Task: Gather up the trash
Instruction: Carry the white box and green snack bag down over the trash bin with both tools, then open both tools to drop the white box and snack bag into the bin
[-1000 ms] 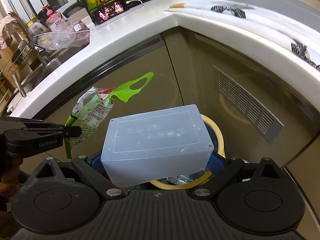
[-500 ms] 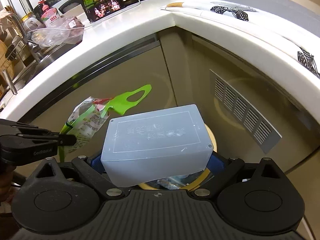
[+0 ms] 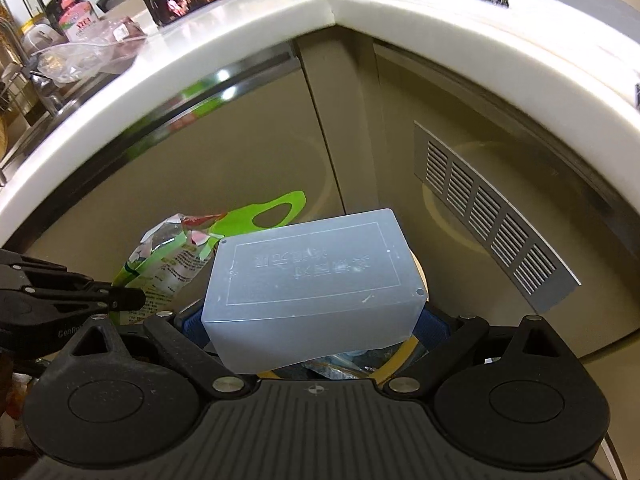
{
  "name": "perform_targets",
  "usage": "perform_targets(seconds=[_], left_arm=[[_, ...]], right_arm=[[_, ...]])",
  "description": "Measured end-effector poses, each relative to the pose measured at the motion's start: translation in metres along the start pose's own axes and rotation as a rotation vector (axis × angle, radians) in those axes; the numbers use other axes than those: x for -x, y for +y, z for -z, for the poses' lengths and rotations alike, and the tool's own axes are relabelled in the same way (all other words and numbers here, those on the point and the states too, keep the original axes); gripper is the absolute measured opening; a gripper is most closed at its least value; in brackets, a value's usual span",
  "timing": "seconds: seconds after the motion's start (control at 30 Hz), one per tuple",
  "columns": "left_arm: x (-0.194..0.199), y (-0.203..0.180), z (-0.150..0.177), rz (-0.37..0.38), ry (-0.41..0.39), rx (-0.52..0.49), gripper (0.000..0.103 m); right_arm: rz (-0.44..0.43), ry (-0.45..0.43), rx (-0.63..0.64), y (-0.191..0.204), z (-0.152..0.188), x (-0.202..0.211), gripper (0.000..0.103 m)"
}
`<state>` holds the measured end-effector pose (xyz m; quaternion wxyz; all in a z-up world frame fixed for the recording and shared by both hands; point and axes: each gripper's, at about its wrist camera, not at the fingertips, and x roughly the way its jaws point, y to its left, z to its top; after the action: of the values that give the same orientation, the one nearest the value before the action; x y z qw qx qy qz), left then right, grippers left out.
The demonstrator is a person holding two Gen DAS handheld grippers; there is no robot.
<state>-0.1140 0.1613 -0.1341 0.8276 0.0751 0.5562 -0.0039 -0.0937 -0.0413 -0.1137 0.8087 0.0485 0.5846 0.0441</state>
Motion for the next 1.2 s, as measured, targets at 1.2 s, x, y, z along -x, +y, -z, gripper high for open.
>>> perform_targets(seconds=[1.2], left_arm=[[-0.121,-0.013,-0.038,0.015,0.240,-0.098,0.001]], right_arm=[[0.125,0.265,0.032,-0.010,-0.008,-0.127,0.098]])
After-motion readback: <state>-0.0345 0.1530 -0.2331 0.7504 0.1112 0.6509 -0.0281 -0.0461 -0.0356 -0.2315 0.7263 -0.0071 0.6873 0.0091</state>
